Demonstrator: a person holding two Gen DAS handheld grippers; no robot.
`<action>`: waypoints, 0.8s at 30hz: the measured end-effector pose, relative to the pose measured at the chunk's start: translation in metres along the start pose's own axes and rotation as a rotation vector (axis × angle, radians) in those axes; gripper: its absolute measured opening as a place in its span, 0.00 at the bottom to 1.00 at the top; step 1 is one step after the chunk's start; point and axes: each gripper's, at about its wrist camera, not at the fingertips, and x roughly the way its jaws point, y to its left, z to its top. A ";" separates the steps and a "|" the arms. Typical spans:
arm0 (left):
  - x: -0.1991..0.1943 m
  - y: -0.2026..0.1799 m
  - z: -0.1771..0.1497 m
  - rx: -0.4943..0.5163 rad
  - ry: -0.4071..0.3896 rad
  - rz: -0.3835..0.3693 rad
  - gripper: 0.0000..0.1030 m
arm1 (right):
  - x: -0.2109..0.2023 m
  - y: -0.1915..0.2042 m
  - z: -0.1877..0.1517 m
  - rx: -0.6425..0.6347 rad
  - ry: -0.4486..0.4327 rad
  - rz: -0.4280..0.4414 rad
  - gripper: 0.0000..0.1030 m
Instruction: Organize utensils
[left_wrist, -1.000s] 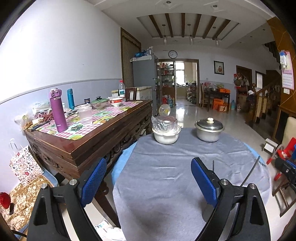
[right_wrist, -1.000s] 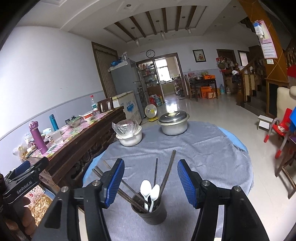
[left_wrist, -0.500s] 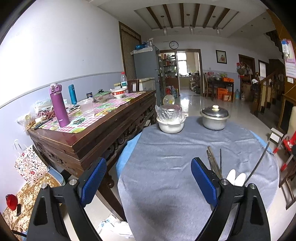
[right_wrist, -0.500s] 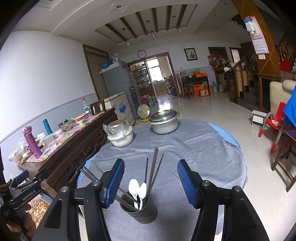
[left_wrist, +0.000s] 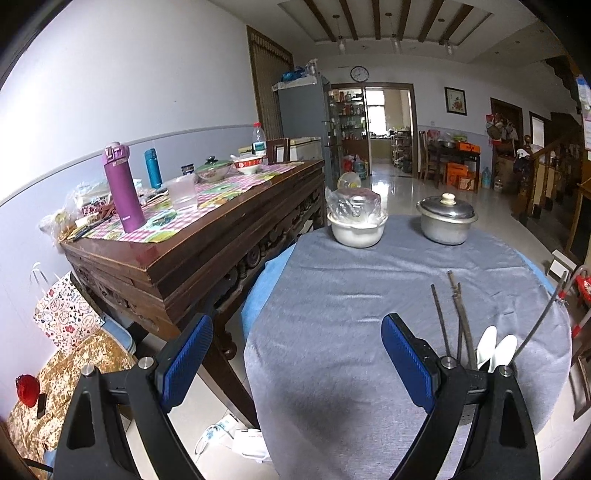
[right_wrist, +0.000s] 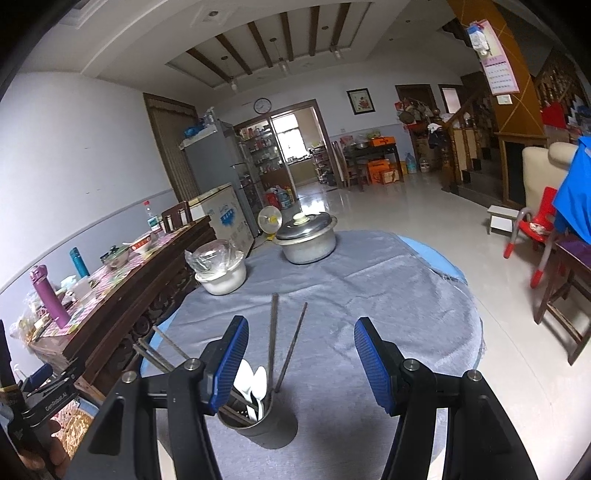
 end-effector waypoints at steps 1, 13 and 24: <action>0.003 0.001 -0.001 -0.003 0.007 0.002 0.90 | 0.002 -0.002 0.000 0.003 0.004 -0.006 0.62; 0.034 0.008 -0.007 -0.025 0.072 0.028 0.90 | 0.023 -0.020 -0.007 0.044 0.053 -0.052 0.62; 0.066 0.009 -0.013 -0.032 0.132 0.048 0.90 | 0.048 -0.032 -0.015 0.066 0.102 -0.081 0.62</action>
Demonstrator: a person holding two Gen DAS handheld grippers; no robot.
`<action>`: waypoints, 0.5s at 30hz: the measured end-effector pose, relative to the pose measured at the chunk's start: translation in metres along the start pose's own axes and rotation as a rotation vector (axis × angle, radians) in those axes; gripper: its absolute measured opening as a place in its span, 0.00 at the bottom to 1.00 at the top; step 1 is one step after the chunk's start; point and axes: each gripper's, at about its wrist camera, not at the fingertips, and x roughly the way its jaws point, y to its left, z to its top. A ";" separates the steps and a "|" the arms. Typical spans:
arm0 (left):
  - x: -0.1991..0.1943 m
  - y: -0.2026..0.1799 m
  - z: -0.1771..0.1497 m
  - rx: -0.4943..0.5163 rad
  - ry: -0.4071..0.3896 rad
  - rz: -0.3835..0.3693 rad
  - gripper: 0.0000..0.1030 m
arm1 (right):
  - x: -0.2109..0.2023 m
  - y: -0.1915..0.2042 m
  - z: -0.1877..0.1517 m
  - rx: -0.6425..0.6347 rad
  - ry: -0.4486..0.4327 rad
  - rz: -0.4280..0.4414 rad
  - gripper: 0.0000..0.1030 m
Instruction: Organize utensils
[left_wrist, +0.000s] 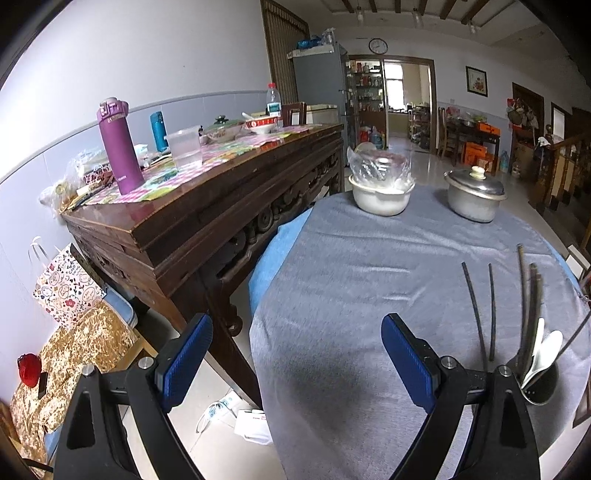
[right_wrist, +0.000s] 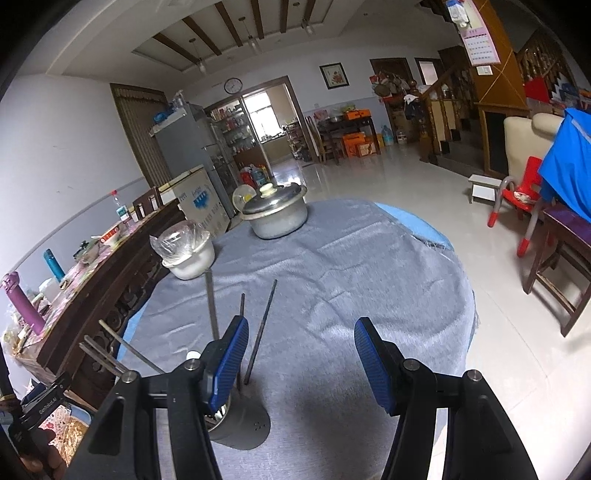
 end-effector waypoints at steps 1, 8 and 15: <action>0.003 0.000 0.000 0.001 0.006 0.001 0.90 | 0.004 -0.001 -0.001 0.002 0.007 -0.004 0.62; 0.033 -0.004 -0.002 -0.001 0.062 0.018 0.90 | 0.027 -0.010 -0.003 0.017 0.050 -0.021 0.62; 0.061 -0.012 -0.002 0.006 0.110 0.034 0.90 | 0.052 -0.017 -0.005 0.032 0.094 -0.035 0.62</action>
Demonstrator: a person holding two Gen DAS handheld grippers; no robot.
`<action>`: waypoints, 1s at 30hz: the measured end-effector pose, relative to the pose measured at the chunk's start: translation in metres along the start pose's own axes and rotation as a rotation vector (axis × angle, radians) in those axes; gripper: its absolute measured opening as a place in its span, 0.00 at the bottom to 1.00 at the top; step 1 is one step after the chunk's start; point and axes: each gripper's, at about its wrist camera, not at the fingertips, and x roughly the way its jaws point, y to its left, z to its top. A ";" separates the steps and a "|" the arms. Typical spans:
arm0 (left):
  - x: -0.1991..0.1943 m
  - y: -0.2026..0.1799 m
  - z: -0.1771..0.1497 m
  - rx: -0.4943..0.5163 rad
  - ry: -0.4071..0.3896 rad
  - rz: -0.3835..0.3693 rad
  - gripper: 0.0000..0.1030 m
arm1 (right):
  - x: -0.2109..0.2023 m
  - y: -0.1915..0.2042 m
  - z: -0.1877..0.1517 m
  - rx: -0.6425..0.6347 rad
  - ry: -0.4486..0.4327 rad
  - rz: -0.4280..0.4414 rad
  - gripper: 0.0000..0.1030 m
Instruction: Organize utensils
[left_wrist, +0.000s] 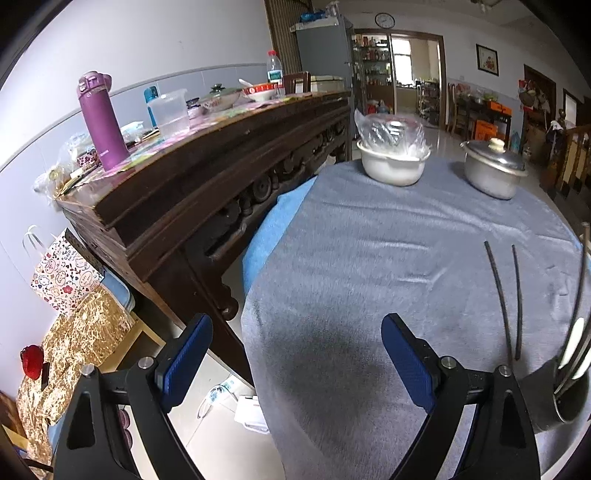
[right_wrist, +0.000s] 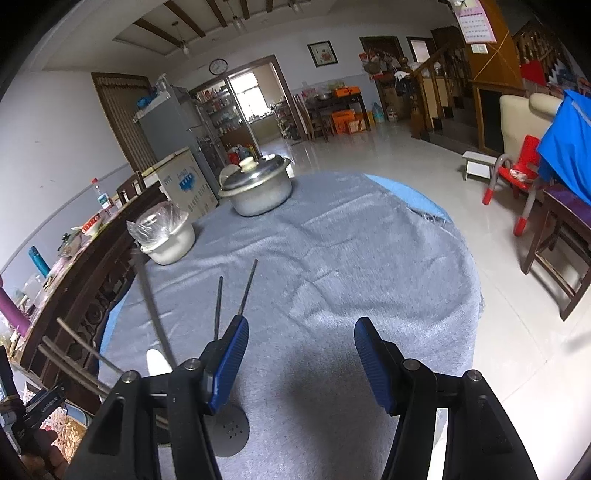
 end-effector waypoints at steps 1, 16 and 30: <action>0.005 -0.002 0.001 0.001 0.007 0.004 0.90 | 0.004 -0.001 0.000 0.001 0.005 -0.002 0.62; 0.060 -0.025 0.017 0.051 0.079 0.038 0.90 | 0.066 -0.012 0.021 0.018 0.097 -0.008 0.62; 0.100 -0.057 0.042 0.117 0.105 0.016 0.90 | 0.151 0.006 0.051 -0.009 0.268 0.092 0.62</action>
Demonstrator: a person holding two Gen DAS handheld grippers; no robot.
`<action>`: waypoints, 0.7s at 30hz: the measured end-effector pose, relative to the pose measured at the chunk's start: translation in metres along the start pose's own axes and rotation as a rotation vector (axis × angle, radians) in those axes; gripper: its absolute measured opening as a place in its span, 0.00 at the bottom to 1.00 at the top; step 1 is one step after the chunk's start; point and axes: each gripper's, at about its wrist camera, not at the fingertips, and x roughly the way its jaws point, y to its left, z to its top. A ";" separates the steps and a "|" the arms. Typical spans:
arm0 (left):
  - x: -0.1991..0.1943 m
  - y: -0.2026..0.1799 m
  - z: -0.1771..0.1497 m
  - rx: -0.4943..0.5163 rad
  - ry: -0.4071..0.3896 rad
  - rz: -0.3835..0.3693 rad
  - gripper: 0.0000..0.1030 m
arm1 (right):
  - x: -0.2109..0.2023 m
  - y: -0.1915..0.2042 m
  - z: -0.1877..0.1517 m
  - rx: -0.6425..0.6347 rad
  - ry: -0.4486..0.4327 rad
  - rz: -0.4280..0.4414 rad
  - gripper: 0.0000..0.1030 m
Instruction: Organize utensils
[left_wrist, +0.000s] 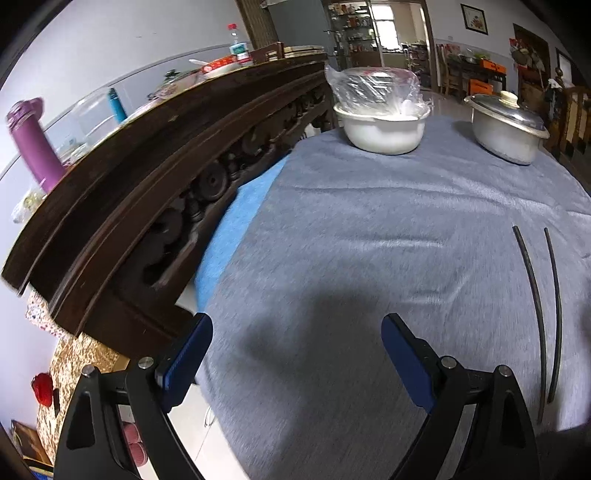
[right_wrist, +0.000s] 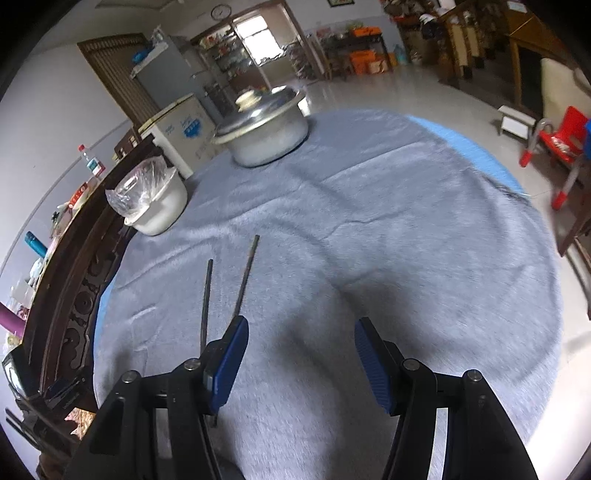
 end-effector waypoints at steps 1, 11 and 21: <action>0.004 -0.004 0.005 0.007 0.006 -0.016 0.90 | 0.008 0.003 0.006 -0.014 0.016 0.011 0.62; 0.040 -0.052 0.052 0.079 0.097 -0.271 0.90 | 0.085 0.039 0.064 -0.110 0.155 0.058 0.62; 0.051 -0.102 0.077 0.175 0.136 -0.346 0.79 | 0.165 0.084 0.091 -0.195 0.308 -0.083 0.41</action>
